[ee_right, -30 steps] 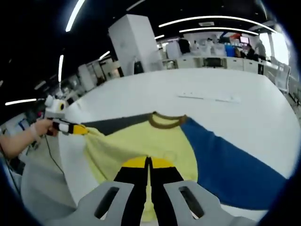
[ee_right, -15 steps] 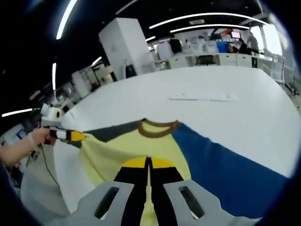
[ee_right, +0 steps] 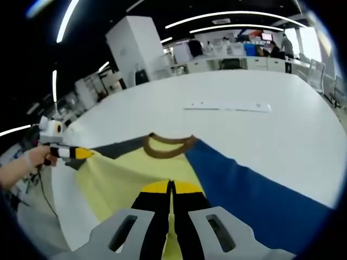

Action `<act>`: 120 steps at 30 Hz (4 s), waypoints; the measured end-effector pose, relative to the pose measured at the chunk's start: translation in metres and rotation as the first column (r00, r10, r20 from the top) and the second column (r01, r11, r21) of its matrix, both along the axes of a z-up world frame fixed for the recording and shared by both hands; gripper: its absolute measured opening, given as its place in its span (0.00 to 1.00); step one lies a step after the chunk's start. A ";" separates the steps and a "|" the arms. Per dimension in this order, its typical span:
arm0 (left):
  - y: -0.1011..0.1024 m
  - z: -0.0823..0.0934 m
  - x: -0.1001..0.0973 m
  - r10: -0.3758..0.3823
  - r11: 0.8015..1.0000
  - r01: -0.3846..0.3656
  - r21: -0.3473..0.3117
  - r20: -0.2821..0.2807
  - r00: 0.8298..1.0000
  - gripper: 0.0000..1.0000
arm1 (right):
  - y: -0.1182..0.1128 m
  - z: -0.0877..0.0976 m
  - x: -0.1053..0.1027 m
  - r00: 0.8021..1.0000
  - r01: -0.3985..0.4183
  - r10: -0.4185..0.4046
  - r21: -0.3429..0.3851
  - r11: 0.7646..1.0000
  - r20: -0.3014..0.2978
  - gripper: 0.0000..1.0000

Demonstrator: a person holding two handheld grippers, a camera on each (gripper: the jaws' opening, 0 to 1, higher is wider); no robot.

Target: Fold the garment on the visible template until the final outline fits inside the template.

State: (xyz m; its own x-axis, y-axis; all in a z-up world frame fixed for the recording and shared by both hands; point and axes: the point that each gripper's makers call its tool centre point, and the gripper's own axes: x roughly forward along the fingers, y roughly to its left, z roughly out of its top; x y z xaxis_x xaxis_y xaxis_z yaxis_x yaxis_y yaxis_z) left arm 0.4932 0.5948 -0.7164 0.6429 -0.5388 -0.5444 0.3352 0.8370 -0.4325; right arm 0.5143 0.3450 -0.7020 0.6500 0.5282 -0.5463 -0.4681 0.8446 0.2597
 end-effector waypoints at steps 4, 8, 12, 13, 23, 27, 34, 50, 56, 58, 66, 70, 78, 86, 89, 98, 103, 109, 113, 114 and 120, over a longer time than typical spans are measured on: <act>0.002 -0.005 0.007 0.009 1.000 -0.009 0.017 0.003 1.000 0.00 | 0.000 -0.006 0.006 1.000 0.003 -0.003 -0.021 1.000 -0.004 0.01; 0.003 -0.012 0.012 0.014 0.999 -0.014 0.039 -0.002 1.000 0.00 | -0.001 -0.015 0.011 1.000 0.005 -0.006 -0.042 0.999 -0.013 0.01; 0.006 -0.020 0.016 0.020 0.998 -0.019 0.052 -0.015 1.000 0.00 | -0.001 -0.023 0.013 1.000 0.001 -0.002 -0.064 0.998 -0.026 0.01; 0.006 -0.022 0.017 0.021 0.998 -0.020 0.058 -0.018 1.000 0.00 | -0.001 -0.026 0.014 1.000 0.001 -0.003 -0.070 0.998 -0.029 0.01; 0.004 -0.030 0.025 0.022 0.997 -0.020 0.073 -0.031 0.999 0.00 | -0.003 -0.047 0.022 0.998 0.004 -0.010 -0.097 0.995 -0.063 0.01; 0.004 -0.033 0.027 0.021 0.997 -0.019 0.080 -0.033 0.999 0.00 | -0.003 -0.051 0.025 0.998 0.003 -0.011 -0.106 0.994 -0.067 0.01; 0.006 -0.038 0.031 0.024 0.996 -0.021 0.083 -0.039 0.999 0.00 | -0.003 -0.057 0.027 0.997 -0.004 -0.005 -0.115 0.993 -0.079 0.01; 0.006 -0.035 0.030 0.031 0.996 -0.028 0.079 -0.033 0.999 0.00 | -0.002 -0.056 0.027 0.998 -0.023 0.015 -0.140 0.990 -0.060 0.03; 0.008 -0.027 0.029 0.033 0.997 -0.032 0.071 -0.021 0.999 0.02 | -0.004 -0.055 0.024 0.998 -0.022 0.013 -0.144 0.989 -0.064 0.07; 0.008 -0.025 0.029 0.034 0.997 -0.032 0.072 -0.016 0.999 0.03 | -0.002 -0.053 0.021 0.998 -0.024 0.016 -0.142 0.990 -0.062 0.07; 0.009 -0.016 0.025 0.029 0.997 -0.029 0.077 0.004 1.000 0.05 | -0.003 -0.044 0.014 0.999 -0.020 0.012 -0.146 0.989 -0.050 0.12; 0.011 -0.010 0.022 0.031 0.996 -0.033 0.080 0.018 0.999 0.07 | -0.001 -0.036 0.012 0.999 -0.004 0.000 -0.111 0.994 -0.043 0.15; 0.014 0.001 0.015 0.023 0.993 -0.029 0.112 0.052 0.998 0.18 | -0.005 -0.029 0.005 1.000 0.001 -0.004 -0.122 0.993 -0.021 0.20; 0.016 0.011 0.006 0.003 0.991 -0.012 0.131 0.066 0.998 0.25 | -0.009 -0.021 -0.001 1.000 0.002 -0.001 -0.140 0.990 0.006 0.28; 0.017 0.014 0.003 -0.013 0.987 0.000 0.163 0.074 0.997 0.32 | -0.009 -0.019 -0.005 1.000 -0.001 0.002 -0.145 0.989 0.011 0.31; 0.021 0.024 -0.007 -0.038 0.979 0.020 0.205 0.088 0.995 0.41 | -0.009 -0.011 -0.012 0.999 -0.014 0.019 -0.163 0.987 0.035 0.39; 0.020 0.026 -0.016 -0.074 0.967 0.054 0.248 0.073 0.995 0.48 | -0.008 -0.008 -0.016 0.999 -0.031 0.038 -0.166 0.986 0.036 0.45; 0.022 0.030 -0.022 -0.101 0.954 0.078 0.288 0.064 0.993 0.52 | -0.011 -0.006 -0.020 0.998 -0.034 0.042 -0.182 0.983 0.040 0.56; 0.022 0.033 -0.027 -0.112 0.952 0.090 0.294 0.058 0.992 0.56 | -0.014 -0.005 -0.024 0.998 -0.027 0.036 -0.188 0.982 0.044 0.62; 0.022 0.033 -0.028 -0.117 0.948 0.094 0.303 0.059 0.991 0.58 | -0.014 -0.005 -0.026 0.998 -0.028 0.037 -0.189 0.982 0.041 0.65; 0.025 0.035 -0.033 -0.122 0.940 0.096 0.327 0.060 0.991 0.65 | -0.017 -0.004 -0.030 0.999 -0.027 0.035 -0.194 0.981 0.040 0.73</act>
State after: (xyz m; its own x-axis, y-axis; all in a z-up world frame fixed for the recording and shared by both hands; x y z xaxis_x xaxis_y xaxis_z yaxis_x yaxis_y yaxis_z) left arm 0.4601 0.6203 -0.6814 0.6381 -0.4118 -0.6506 0.4538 0.8837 -0.1143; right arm 0.4846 0.3279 -0.7063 0.6603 0.4359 -0.6116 -0.5022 0.8618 0.0720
